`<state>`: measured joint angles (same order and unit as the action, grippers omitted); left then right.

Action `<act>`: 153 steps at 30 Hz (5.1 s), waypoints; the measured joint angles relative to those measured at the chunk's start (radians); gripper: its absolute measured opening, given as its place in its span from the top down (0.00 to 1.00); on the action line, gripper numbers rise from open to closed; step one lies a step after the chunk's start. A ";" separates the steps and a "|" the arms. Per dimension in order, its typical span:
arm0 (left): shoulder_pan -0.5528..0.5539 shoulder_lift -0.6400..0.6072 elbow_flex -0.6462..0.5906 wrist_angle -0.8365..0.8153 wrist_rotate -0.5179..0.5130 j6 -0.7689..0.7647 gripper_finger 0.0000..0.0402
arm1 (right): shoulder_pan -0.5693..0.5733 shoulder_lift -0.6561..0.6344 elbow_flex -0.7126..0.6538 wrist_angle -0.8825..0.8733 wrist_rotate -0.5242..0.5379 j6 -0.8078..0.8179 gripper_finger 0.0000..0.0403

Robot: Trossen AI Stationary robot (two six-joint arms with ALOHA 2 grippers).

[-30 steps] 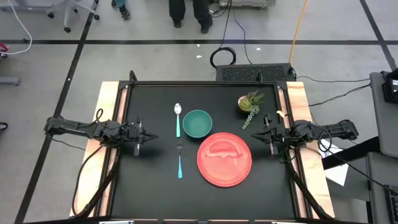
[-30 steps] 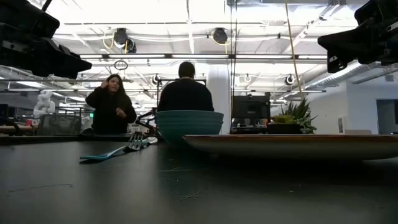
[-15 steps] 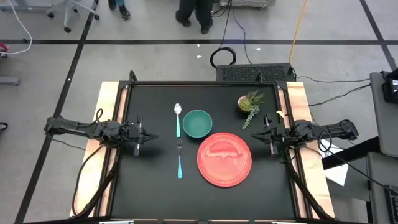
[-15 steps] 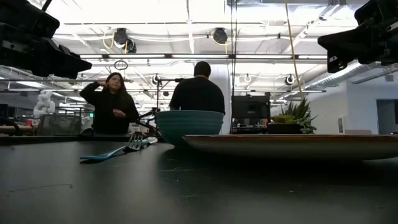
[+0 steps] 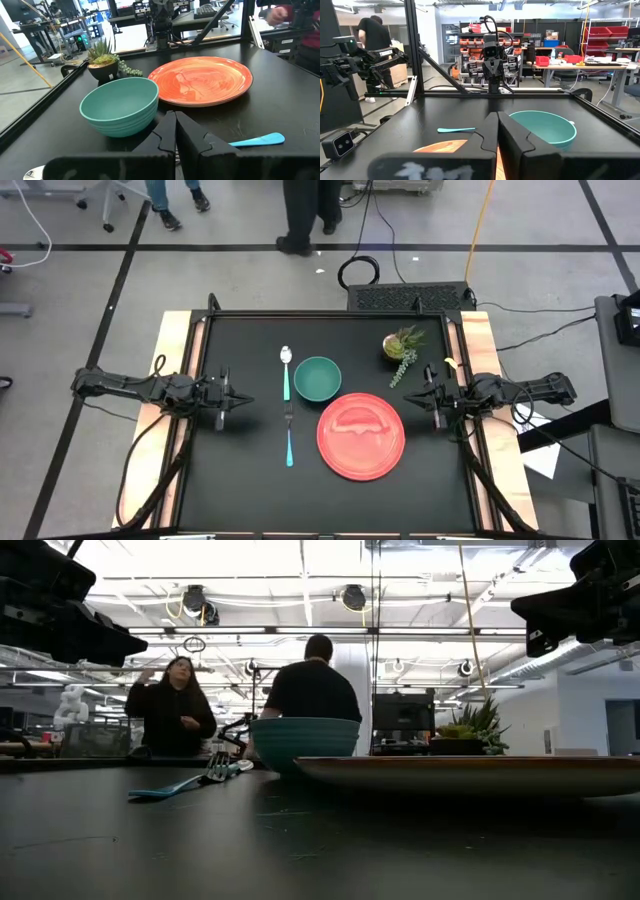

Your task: Set table place

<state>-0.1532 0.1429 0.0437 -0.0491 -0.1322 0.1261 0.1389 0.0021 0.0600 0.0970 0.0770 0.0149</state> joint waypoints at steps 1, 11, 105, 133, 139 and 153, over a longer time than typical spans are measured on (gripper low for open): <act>0.000 0.000 0.000 0.000 0.000 0.000 0.98 | 0.000 0.000 0.000 0.000 0.000 0.000 1.00; 0.000 0.000 0.000 0.000 0.000 0.000 0.98 | 0.000 0.000 0.000 0.000 0.000 0.000 1.00; 0.000 0.000 0.000 0.118 0.002 -0.144 0.98 | 0.000 0.003 0.000 0.034 0.000 -0.080 1.00; 0.000 0.000 0.000 0.123 -0.008 -0.130 0.98 | -0.003 0.271 0.187 0.163 0.109 -0.070 1.00; 0.000 0.000 0.000 0.122 -0.008 -0.132 0.98 | -0.012 0.360 0.202 0.166 0.109 -0.071 1.00; 0.000 0.000 0.000 0.129 -0.009 -0.130 0.98 | -0.181 0.510 0.236 0.181 0.107 0.026 1.00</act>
<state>-0.1530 0.1432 0.0437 0.0798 -0.1410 -0.0042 -0.0421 0.5120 0.2958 0.2781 0.1843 0.0408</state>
